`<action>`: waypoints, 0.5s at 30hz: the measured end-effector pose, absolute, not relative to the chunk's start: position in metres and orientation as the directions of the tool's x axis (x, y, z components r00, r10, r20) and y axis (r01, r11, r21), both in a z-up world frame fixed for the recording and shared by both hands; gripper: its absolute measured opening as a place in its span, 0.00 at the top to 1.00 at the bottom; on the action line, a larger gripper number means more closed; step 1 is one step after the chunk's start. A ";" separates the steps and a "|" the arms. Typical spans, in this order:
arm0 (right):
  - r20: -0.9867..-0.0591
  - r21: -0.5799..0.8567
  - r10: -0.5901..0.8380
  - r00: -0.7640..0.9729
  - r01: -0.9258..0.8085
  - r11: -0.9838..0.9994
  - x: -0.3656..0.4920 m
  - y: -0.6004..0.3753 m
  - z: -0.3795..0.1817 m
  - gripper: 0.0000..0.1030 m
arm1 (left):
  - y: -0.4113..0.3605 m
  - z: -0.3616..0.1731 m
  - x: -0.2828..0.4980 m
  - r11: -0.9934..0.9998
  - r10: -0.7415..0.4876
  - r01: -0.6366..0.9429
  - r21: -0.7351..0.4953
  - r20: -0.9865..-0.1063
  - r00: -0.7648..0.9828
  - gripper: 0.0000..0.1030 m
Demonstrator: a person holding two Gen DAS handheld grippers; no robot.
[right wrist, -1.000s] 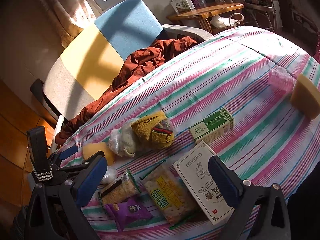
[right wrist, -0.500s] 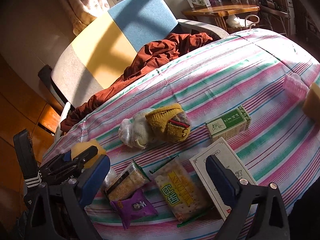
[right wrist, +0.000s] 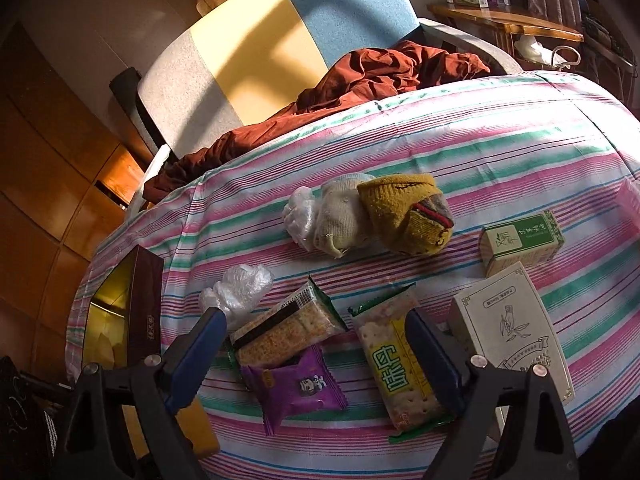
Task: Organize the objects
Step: 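Grasp a second yellow sponge with the left gripper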
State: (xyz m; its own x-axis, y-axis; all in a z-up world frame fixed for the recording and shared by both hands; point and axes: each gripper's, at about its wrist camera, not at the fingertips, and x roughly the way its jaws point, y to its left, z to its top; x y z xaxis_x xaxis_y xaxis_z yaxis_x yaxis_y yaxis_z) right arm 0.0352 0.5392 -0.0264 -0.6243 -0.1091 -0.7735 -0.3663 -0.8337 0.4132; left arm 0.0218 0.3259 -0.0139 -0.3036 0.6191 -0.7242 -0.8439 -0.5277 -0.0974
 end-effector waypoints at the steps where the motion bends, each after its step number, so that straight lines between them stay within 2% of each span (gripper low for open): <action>1: -0.776 0.414 -0.127 -0.618 -0.347 -0.842 0.033 0.535 -0.027 0.11 | 0.322 -0.020 0.029 -0.519 0.618 -0.849 -0.094 -0.728 -0.297 0.46; 6: -0.819 0.387 -0.191 -0.542 -0.274 -0.880 0.020 0.513 -0.040 0.15 | 0.310 -0.053 0.046 -0.526 0.601 -0.843 -0.116 -0.751 -0.272 0.44; 10: -0.860 0.353 -0.204 -0.468 -0.256 -0.900 0.012 0.502 -0.053 0.15 | 0.301 -0.062 0.051 -0.520 0.630 -0.842 -0.141 -0.730 -0.267 0.41; 12: -0.878 0.334 -0.203 -0.433 -0.251 -0.908 0.009 0.498 -0.060 0.15 | 0.298 -0.066 0.048 -0.520 0.633 -0.837 -0.169 -0.734 -0.245 0.33; 15: -0.898 0.313 -0.201 -0.392 -0.247 -0.917 0.005 0.494 -0.068 0.15 | 0.294 -0.073 0.045 -0.530 0.635 -0.823 -0.204 -0.738 -0.226 0.28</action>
State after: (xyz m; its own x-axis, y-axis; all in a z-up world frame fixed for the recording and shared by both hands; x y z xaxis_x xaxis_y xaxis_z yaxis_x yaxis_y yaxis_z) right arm 0.0052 0.4940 -0.0679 -0.3923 -0.2008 -0.8976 -0.2466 -0.9172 0.3130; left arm 0.0450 0.2937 -0.0727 -0.2260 0.6353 -0.7385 -0.8235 -0.5296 -0.2036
